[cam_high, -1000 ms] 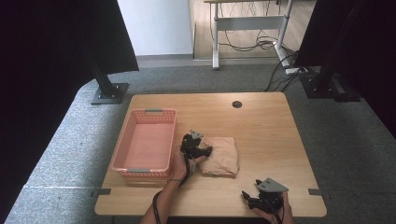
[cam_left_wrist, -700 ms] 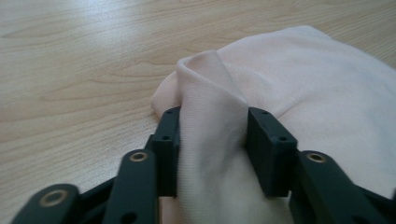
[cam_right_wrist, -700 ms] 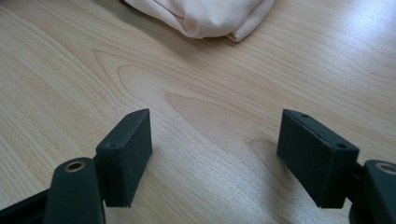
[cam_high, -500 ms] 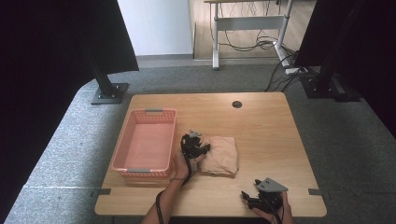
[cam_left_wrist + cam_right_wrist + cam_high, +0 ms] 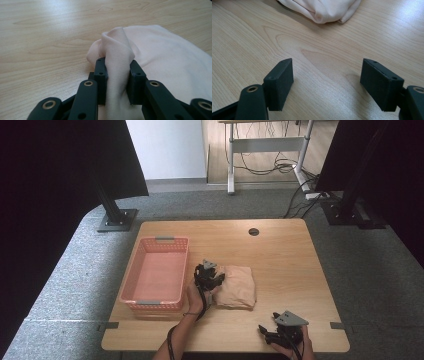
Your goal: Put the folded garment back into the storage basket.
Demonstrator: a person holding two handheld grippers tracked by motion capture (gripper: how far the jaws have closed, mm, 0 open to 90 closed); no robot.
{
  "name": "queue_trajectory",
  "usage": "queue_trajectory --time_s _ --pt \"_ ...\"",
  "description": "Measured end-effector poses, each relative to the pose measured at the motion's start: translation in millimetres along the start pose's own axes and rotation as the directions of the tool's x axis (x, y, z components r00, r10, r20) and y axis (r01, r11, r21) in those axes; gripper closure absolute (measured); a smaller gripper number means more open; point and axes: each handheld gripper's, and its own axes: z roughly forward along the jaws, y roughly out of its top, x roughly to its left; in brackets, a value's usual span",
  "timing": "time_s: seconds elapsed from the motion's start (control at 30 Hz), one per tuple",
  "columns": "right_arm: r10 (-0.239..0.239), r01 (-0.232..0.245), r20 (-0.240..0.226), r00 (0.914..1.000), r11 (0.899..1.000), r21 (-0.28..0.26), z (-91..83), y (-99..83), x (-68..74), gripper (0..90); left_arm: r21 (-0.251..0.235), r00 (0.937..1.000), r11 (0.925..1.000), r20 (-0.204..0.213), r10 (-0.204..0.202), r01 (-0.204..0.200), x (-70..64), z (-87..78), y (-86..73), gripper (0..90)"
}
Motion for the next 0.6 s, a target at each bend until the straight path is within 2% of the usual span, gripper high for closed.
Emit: queue_trajectory --time_s 0.3,0.5,0.6 --pt "-0.002 0.002 -0.002 1.0 1.0 0.003 0.4 0.9 -0.7 26.4 -0.039 0.9998 0.9991 -0.014 0.015 -0.016 -5.9 -7.1 2.4 73.2" --pt "-0.013 0.013 0.003 0.9999 1.0 0.011 0.9 3.0 -1.0 27.8 -0.033 0.9995 0.9989 -0.006 0.032 -0.032 -8.0 -10.4 4.6 73.2" --pt "-0.023 0.023 0.011 0.9997 1.0 0.014 1.3 4.6 0.6 28.2 -0.028 0.9987 0.9984 -0.015 0.049 -0.049 -10.4 -10.4 6.1 73.2"
